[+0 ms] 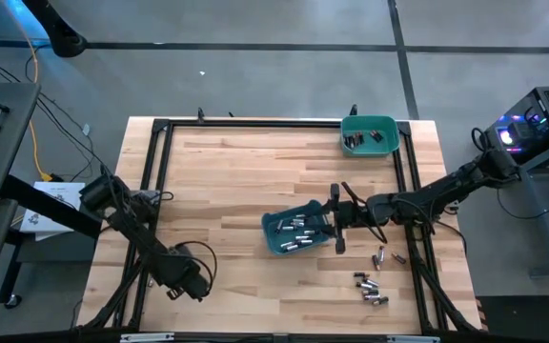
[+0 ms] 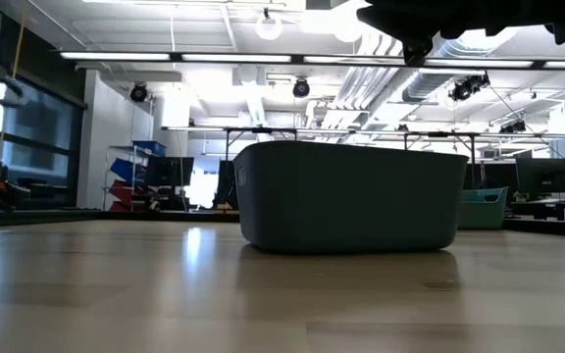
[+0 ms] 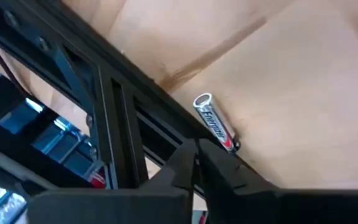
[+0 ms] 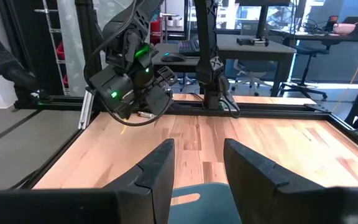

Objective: Sort batteries
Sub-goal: Put the silver battery into the blue bin

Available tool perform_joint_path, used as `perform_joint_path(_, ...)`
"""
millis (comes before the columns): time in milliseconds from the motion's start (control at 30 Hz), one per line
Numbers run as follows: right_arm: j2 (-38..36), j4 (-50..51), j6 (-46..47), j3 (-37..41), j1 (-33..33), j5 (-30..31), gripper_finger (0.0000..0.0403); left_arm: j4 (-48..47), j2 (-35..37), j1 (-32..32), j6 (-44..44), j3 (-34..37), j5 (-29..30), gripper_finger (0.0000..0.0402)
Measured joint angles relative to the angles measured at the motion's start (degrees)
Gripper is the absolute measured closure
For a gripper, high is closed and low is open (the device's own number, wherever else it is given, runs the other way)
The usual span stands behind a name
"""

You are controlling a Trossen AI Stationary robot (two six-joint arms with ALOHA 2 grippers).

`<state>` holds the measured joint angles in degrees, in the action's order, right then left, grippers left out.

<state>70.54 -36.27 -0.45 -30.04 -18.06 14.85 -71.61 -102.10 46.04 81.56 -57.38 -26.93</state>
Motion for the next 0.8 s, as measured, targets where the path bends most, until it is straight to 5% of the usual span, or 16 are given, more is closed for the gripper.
perform_joint_path(267,0.00,1.35,0.43,0.00,0.00,0.00,0.0269,8.60,0.00,2.88,3.73,3.40,-5.40,0.0400)
perform_joint_path(800,0.00,1.79,0.55,-0.02,0.00,-0.02,0.0269,12.97,-0.02,3.04,9.99,3.03,-2.35,0.0401)
